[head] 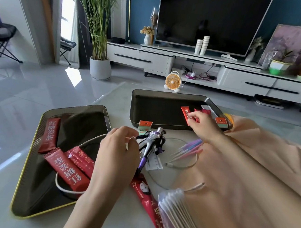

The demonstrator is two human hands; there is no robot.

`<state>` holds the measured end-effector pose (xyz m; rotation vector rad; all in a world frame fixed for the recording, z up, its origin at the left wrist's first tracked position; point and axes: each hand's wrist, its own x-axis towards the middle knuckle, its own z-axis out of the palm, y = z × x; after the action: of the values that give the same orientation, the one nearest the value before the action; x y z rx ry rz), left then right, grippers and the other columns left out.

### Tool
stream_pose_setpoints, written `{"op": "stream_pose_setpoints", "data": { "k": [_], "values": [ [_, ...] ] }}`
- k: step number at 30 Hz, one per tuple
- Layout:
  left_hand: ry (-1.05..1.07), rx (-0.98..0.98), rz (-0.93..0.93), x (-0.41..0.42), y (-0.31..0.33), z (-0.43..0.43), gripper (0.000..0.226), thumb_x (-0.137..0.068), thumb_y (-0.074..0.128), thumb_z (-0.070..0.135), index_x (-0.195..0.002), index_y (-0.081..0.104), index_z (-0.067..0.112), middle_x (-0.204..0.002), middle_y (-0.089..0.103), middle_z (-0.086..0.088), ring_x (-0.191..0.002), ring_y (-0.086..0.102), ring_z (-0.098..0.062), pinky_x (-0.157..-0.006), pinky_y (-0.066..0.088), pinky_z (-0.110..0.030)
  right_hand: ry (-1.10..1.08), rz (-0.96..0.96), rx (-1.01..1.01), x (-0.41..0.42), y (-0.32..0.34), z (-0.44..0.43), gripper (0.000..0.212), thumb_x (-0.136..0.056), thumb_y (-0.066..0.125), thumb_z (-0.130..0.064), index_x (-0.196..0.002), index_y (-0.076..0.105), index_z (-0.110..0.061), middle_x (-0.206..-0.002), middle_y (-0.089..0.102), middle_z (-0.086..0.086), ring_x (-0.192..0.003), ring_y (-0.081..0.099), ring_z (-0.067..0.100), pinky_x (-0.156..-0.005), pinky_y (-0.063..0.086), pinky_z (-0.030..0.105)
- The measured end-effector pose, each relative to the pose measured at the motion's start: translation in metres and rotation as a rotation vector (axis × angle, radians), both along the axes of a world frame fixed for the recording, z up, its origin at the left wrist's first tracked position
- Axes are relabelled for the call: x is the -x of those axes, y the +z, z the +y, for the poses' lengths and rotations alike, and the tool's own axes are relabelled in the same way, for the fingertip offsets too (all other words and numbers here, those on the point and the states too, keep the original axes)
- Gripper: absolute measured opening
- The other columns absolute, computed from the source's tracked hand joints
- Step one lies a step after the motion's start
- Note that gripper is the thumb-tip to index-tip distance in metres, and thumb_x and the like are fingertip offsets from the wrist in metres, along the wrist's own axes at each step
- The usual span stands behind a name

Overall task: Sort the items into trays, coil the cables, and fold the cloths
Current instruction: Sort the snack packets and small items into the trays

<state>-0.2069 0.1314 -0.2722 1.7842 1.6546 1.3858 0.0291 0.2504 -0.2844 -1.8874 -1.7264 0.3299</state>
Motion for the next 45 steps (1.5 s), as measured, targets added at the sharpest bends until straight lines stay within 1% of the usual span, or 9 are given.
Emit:
{"op": "stream_pose_setpoints", "data": {
  "k": [6, 10, 13, 19, 24, 30, 34, 40, 45],
  "values": [
    [-0.001, 0.046, 0.042, -0.006, -0.002, -0.011, 0.027, -0.089, 0.046, 0.004, -0.104, 0.066, 0.013, -0.107, 0.063, 0.000, -0.092, 0.052, -0.009, -0.072, 0.035, -0.018, 0.259, 0.082, 0.236, 0.028, 0.017, -0.124, 0.013, -0.088, 0.060, -0.030, -0.081, 0.054, -0.021, -0.073, 0.058, -0.006, -0.067, 0.055, 0.007, -0.064, 0.045, 0.024],
    [-0.064, 0.040, 0.084, -0.008, -0.008, -0.025, 0.026, -0.088, 0.048, 0.003, -0.105, 0.067, 0.009, -0.106, 0.063, -0.002, -0.092, 0.056, -0.013, -0.075, 0.040, -0.019, 0.358, -0.214, 0.479, 0.043, 0.010, -0.201, 0.054, -0.075, 0.055, -0.067, -0.104, 0.038, -0.025, -0.095, 0.051, -0.009, -0.082, 0.053, 0.007, -0.072, 0.042, 0.026],
    [-0.078, 0.056, 0.103, -0.009, -0.011, -0.033, 0.024, -0.090, 0.048, 0.003, -0.105, 0.066, 0.009, -0.107, 0.063, -0.003, -0.092, 0.056, -0.014, -0.077, 0.042, -0.021, 0.345, -0.343, 0.475, 0.052, 0.001, -0.225, 0.074, -0.076, 0.059, -0.058, -0.129, 0.020, -0.024, -0.122, 0.050, 0.000, -0.107, 0.056, 0.019, -0.080, 0.042, 0.028],
    [-0.081, 0.067, 0.063, -0.015, -0.011, -0.040, 0.024, -0.089, 0.048, 0.002, -0.102, 0.066, 0.011, -0.105, 0.063, -0.004, -0.088, 0.057, -0.013, -0.073, 0.043, -0.018, 0.253, 0.169, 0.493, 0.037, 0.017, -0.216, 0.051, -0.079, 0.071, -0.033, -0.108, 0.032, -0.020, -0.079, 0.057, -0.001, -0.059, 0.056, 0.009, -0.051, 0.046, 0.018],
    [-0.062, 0.061, 0.032, -0.018, -0.002, -0.028, 0.027, -0.089, 0.046, 0.003, -0.103, 0.067, 0.013, -0.106, 0.064, -0.003, -0.090, 0.057, -0.013, -0.079, 0.042, -0.024, 0.111, 0.505, 0.196, 0.003, 0.034, -0.181, 0.023, -0.080, 0.071, -0.023, -0.085, 0.050, -0.016, -0.069, 0.056, 0.000, -0.036, 0.051, 0.007, -0.032, 0.036, 0.019],
    [-0.046, 0.053, -0.011, -0.028, -0.002, -0.011, 0.026, -0.089, 0.047, 0.004, -0.101, 0.068, 0.014, -0.104, 0.065, -0.001, -0.076, 0.052, 0.003, -0.062, 0.037, 0.002, -0.197, 0.508, -0.037, -0.013, 0.025, -0.072, 0.018, -0.094, 0.043, -0.010, -0.097, 0.056, -0.021, -0.101, 0.056, 0.002, -0.072, 0.049, 0.014, -0.053, 0.035, 0.023],
    [-0.084, 0.089, -0.002, -0.023, -0.006, 0.001, 0.023, -0.089, 0.051, 0.006, -0.091, 0.065, 0.024, -0.090, 0.063, 0.008, -0.073, 0.053, 0.006, -0.056, 0.039, -0.003, -0.265, 0.184, -0.108, 0.005, 0.016, 0.000, 0.030, -0.095, 0.039, -0.007, -0.119, 0.057, -0.010, -0.127, 0.052, 0.010, -0.110, 0.052, 0.026, -0.080, 0.039, 0.025],
    [-0.012, 0.084, -0.021, 0.001, -0.008, 0.013, 0.026, -0.087, 0.054, 0.006, -0.086, 0.064, 0.029, -0.083, 0.063, 0.015, -0.072, 0.055, 0.005, -0.052, 0.036, 0.000, -0.275, -0.300, 0.005, 0.006, -0.011, 0.048, 0.036, -0.092, 0.050, -0.015, -0.127, 0.052, -0.008, -0.137, 0.038, 0.017, -0.125, 0.038, 0.032, -0.103, 0.032, 0.037],
    [0.020, 0.113, -0.054, 0.004, -0.012, 0.021, 0.024, -0.088, 0.054, 0.005, -0.089, 0.065, 0.026, -0.078, 0.061, 0.015, -0.056, 0.053, 0.010, -0.046, 0.034, 0.000, -0.400, -0.436, -0.031, -0.003, -0.013, 0.040, 0.034, -0.088, 0.056, -0.012, -0.121, 0.056, -0.005, -0.137, 0.039, 0.019, -0.127, 0.034, 0.034, -0.105, 0.030, 0.040]
  ]
}}
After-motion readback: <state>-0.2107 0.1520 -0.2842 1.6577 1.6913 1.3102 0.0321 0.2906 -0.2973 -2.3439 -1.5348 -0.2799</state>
